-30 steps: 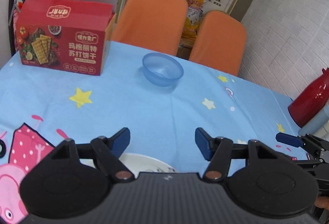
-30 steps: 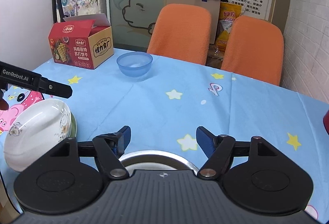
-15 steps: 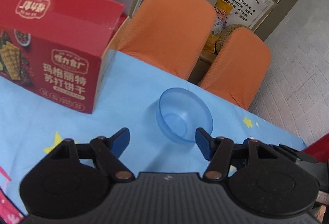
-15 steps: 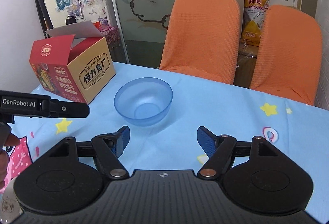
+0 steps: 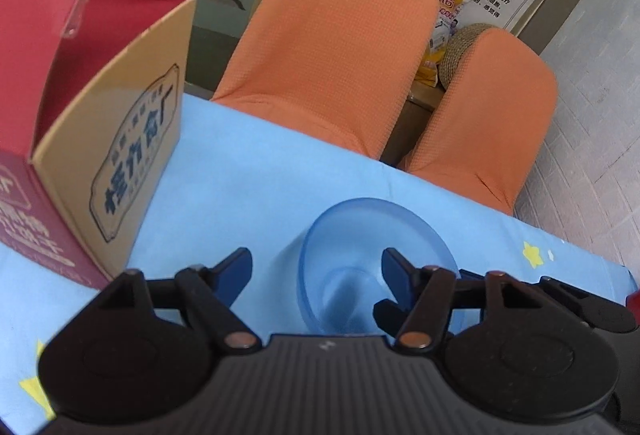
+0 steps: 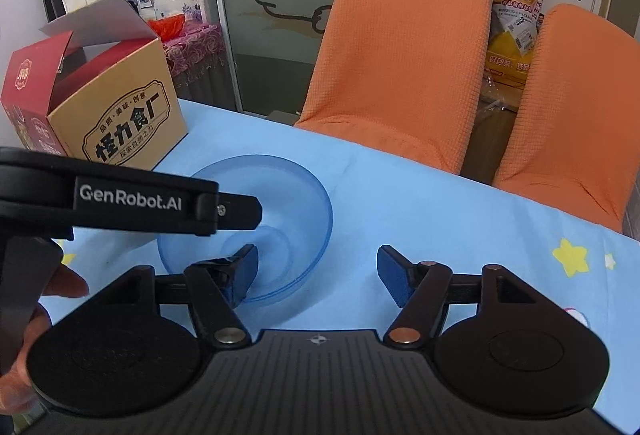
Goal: Organize plates and bowls
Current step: 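Move the right gripper to the blue plastic bowl rim and close, then lower the blue bowl into the white bowl and open the right gripper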
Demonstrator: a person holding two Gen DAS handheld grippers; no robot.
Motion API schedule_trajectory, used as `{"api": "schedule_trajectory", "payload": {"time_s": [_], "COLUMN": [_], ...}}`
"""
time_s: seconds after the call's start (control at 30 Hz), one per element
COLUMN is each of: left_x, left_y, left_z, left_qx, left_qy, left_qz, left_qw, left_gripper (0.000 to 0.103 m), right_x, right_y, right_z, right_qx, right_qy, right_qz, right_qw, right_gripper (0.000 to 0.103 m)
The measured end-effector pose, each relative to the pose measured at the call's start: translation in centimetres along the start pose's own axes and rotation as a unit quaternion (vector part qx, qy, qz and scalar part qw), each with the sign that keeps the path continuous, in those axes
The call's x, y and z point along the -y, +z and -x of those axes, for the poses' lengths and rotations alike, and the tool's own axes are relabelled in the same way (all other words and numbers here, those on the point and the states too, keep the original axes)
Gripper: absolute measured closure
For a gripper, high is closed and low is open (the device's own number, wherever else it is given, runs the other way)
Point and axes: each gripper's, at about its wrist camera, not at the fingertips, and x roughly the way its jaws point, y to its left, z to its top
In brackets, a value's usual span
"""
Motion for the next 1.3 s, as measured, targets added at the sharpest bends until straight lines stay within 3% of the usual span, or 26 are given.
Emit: {"api": "schedule_trajectory", "payload": {"time_s": [0.2,0.3,0.37,0.4,0.47,0.53,0.93,1.3], "left_x": [0.2,0.5,1.0,1.1,1.2,1.1,3.0,9.2], "left_y": [0.2,0.1,0.0,-0.1,-0.3,-0.5,-3.7,-11.0], "left_z": [-0.8,-1.0,-1.0,-1.0,-0.9,-0.6,6.2,14.2], "left_qx": [-0.001,-0.001,-0.003,-0.004,-0.007,-0.010,-0.009,-0.008], "left_qy": [0.006,0.006,0.015,0.017,0.015,0.016,-0.022,-0.085], "left_qz": [-0.014,-0.029,-0.050,-0.057,-0.058,-0.061,-0.044,-0.071], "left_qw": [0.9999,0.9996,0.9986,0.9982,0.9982,0.9979,0.9987,0.9938], "left_gripper": [0.039,0.053,0.071,0.075,0.082,0.082,0.084,0.084], "right_x": [0.0,0.2,-0.1,-0.3,-0.8,-1.3,-2.5,-2.6], "right_y": [0.2,0.3,0.3,0.3,0.4,0.3,-1.6,-7.6], "right_z": [-1.1,-1.7,-1.8,-1.8,-1.7,-1.5,4.8,15.2], "right_qx": [0.002,-0.001,0.004,0.004,0.002,-0.001,0.009,0.034], "right_qy": [0.003,0.009,0.015,0.020,0.020,0.024,0.010,-0.023], "right_qz": [0.001,-0.004,-0.002,0.000,0.007,0.008,-0.005,-0.031], "right_qw": [1.000,1.000,1.000,1.000,1.000,1.000,1.000,0.999], "right_gripper": [0.000,0.013,0.021,0.033,0.036,0.042,0.042,0.035]}}
